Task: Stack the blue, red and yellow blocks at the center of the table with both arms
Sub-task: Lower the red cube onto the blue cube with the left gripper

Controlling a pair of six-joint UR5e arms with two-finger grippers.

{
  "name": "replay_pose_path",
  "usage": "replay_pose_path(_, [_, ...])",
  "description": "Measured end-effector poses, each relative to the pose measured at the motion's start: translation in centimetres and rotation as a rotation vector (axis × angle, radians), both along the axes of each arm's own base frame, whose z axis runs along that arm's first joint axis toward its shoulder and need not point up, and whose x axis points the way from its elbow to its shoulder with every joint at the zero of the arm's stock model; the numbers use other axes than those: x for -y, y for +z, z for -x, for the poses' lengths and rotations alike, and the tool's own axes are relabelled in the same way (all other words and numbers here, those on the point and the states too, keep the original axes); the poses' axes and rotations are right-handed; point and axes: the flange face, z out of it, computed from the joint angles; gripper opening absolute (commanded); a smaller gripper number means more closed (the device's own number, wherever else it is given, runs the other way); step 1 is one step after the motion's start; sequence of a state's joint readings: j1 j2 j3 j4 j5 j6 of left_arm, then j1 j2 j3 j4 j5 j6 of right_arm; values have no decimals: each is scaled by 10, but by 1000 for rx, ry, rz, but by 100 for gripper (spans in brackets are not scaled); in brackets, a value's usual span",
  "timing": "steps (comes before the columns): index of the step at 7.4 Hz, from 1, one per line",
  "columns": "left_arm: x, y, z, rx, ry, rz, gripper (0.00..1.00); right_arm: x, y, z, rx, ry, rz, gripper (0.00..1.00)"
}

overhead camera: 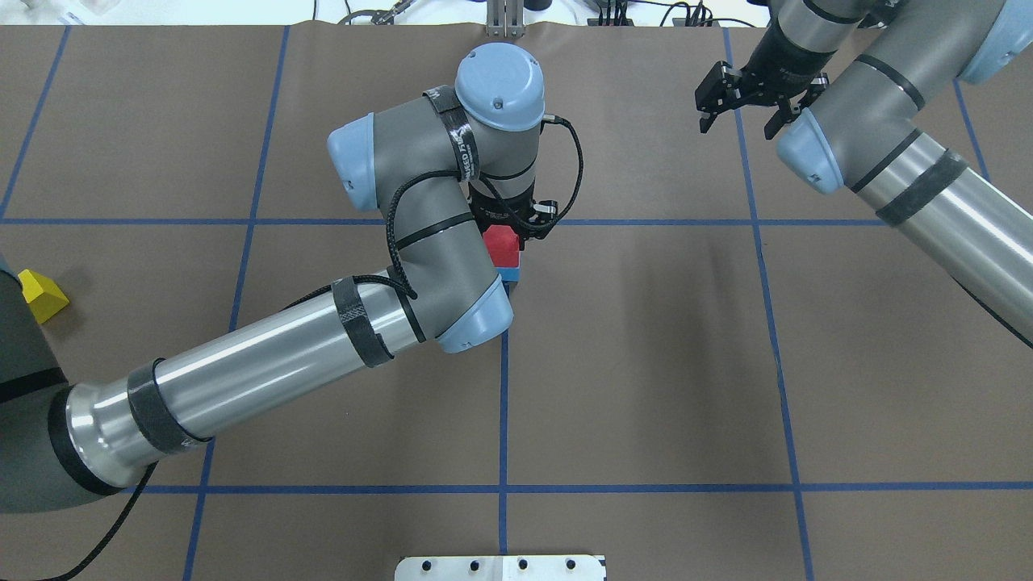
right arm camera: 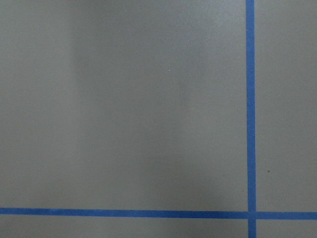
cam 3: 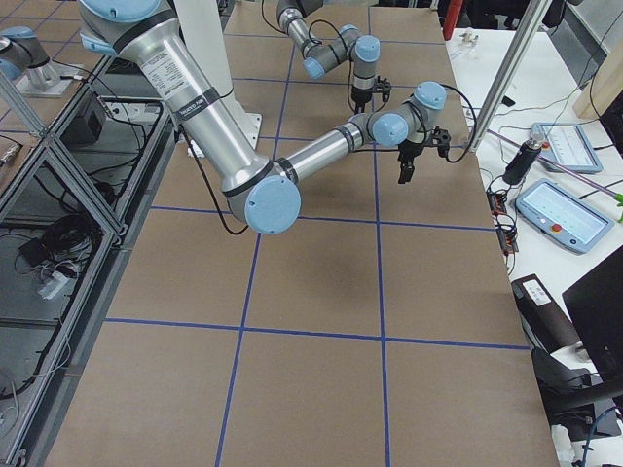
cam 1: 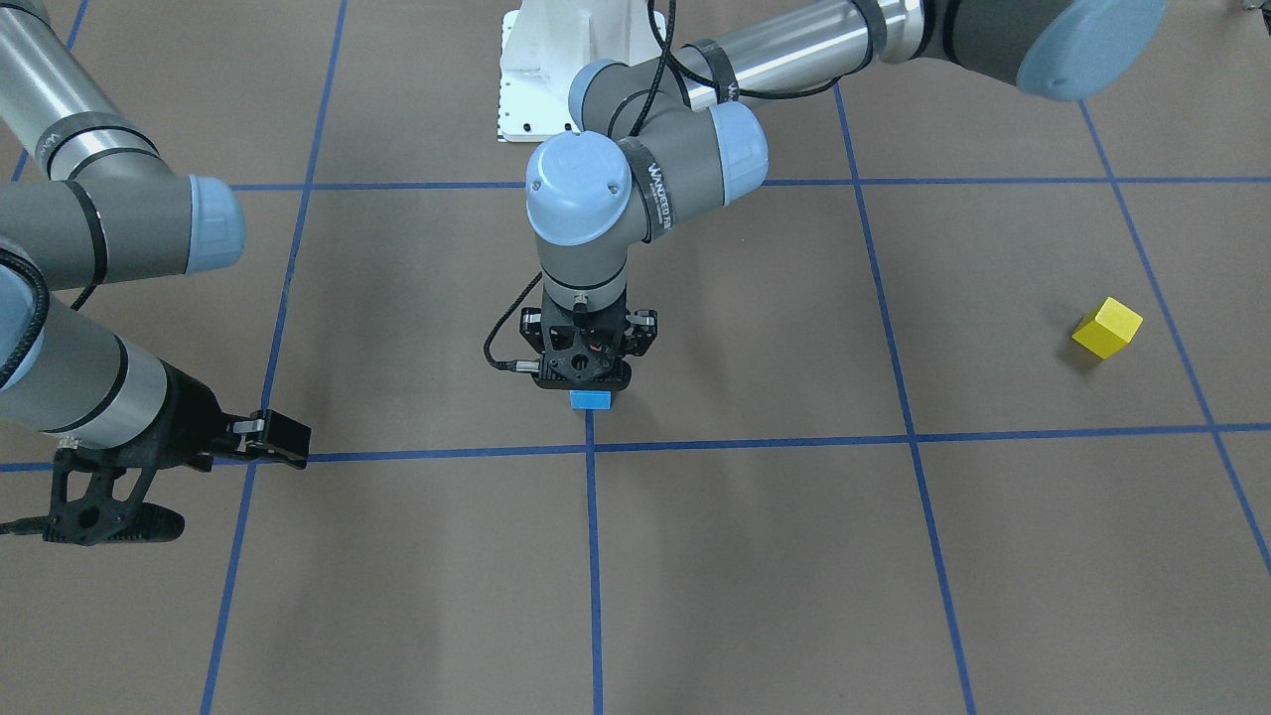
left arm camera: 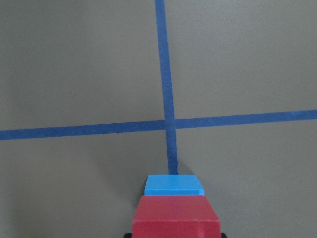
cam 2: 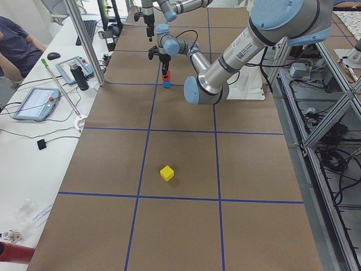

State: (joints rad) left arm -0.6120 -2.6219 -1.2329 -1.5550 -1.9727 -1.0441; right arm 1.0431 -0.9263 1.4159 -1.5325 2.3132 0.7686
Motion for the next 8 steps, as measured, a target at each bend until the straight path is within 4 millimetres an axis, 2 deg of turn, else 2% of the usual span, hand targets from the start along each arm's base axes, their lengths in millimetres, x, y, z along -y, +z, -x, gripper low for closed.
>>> replay_pose_path(1, [0,0,0,-2,-2,0,0,0,1,0,-1,0,1,99])
replay_pose_path(2, [0,0,0,-3,-3,2,14,-1,3,0,-2,0,3,99])
replay_pose_path(3, [-1,0,-1,-3,-3,3,23,-1,5,-1,-3,0,5,99])
replay_pose_path(7, [-6,1,-6,0,4,4,34,-1,6,-1,-3,0,5,99])
replay_pose_path(8, [-6,2,-6,0,4,5,34,-1,6,-1,-3,0,5,99])
